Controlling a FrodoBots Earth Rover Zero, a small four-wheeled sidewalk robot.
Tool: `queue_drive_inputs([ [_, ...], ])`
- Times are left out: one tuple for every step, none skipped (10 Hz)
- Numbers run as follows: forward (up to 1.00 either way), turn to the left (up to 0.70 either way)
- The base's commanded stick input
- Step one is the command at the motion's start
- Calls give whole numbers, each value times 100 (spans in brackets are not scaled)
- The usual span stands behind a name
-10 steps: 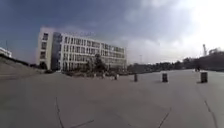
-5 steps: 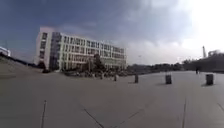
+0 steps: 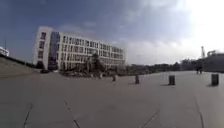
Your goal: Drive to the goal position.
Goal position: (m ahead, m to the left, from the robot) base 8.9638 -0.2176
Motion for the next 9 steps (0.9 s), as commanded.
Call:
queue_drive_inputs([
  [70,-35],
  [70,-35],
  [70,-35],
  [70,-35],
  [70,-35],
  [70,-35],
  [70,-35],
  [70,-35],
  [70,-35],
])
